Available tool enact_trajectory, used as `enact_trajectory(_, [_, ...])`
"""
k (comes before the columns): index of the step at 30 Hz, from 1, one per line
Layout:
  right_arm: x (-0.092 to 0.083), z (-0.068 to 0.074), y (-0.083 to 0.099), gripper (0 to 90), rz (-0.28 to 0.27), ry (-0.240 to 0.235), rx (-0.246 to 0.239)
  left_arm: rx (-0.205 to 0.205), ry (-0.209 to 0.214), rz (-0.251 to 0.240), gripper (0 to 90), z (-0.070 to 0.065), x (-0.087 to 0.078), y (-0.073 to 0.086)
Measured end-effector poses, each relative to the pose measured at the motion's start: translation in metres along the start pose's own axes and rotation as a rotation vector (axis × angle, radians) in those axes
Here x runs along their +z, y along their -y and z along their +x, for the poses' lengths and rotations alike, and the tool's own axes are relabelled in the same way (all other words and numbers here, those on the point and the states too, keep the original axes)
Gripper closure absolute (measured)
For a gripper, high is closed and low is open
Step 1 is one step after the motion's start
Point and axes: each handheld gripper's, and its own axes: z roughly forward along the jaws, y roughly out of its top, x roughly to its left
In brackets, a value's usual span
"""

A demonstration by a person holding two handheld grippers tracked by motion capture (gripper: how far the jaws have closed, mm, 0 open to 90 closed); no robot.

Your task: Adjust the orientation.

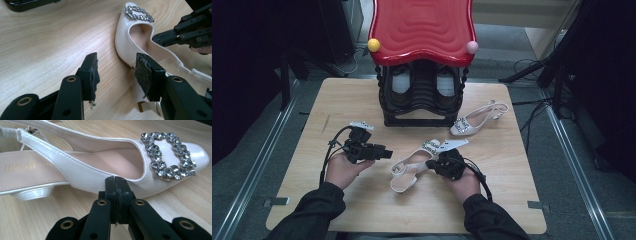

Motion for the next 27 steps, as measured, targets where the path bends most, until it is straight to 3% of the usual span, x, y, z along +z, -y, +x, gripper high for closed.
enact_trajectory(9, [-0.004, -0.006, 0.003, 90.0, 0.061, 0.030, 0.036, -0.013, -0.012, -0.008, 53.1, 0.005, -0.005, 0.005])
enact_trajectory(15, [-0.001, -0.007, 0.002, 90.0, 0.049, 0.038, 0.026, -0.011, -0.012, -0.008, 52.7, 0.004, -0.004, 0.006])
enact_trajectory(21, [0.003, -0.011, -0.002, 90.0, 0.045, 0.035, 0.056, 0.018, -0.003, -0.020, 51.9, -0.001, -0.003, 0.007])
enact_trajectory(27, [0.007, -0.015, -0.010, 90.0, 0.053, 0.042, 0.052, 0.017, -0.013, -0.013, 51.4, -0.001, -0.004, 0.011])
